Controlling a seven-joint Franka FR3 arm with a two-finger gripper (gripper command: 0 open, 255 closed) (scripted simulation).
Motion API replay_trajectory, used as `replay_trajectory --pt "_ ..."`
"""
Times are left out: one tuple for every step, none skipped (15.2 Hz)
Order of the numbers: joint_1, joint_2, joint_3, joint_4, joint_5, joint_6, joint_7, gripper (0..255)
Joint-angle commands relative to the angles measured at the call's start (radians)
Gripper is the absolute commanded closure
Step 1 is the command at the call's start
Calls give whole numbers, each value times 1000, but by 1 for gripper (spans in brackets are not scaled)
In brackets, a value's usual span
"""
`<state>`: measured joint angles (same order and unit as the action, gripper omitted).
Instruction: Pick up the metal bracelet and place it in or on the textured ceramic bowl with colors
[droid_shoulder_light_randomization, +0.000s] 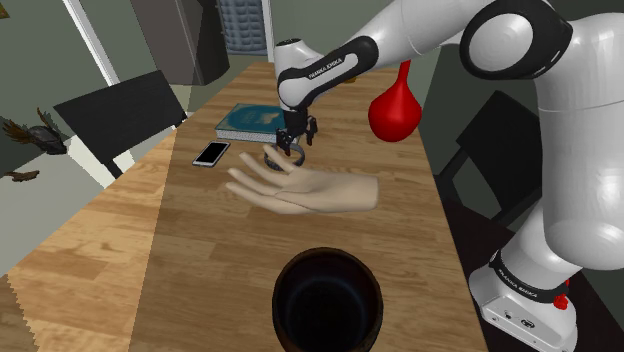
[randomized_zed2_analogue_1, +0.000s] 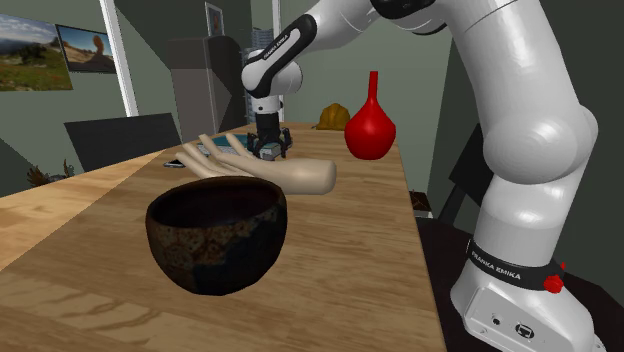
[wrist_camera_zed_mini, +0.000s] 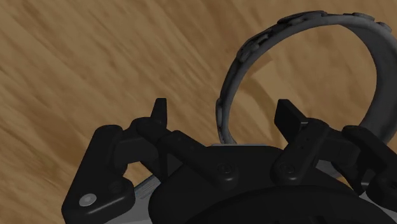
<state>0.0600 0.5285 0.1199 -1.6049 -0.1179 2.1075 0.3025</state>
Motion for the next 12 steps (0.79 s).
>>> replay_trajectory --pt "0 1 0 0 0 1 0 0" --pt "0 1 0 0 0 1 0 0" --pt "0 1 0 0 0 1 0 0" --pt "0 1 0 0 0 1 0 255" --pt "0 1 0 0 0 1 0 255" --pt "0 0 0 0 0 1 0 255" --pt "-1 2 0 1 0 1 -1 255" --pt "-1 4 0 11 0 -7 -2 255" --pt "0 6 0 17 0 -10 -2 255" --pt "0 5 0 13 0 -8 -1 255" --pt "0 4 0 14 0 -9 -1 255" --pt "1 2 0 12 0 -10 0 255"
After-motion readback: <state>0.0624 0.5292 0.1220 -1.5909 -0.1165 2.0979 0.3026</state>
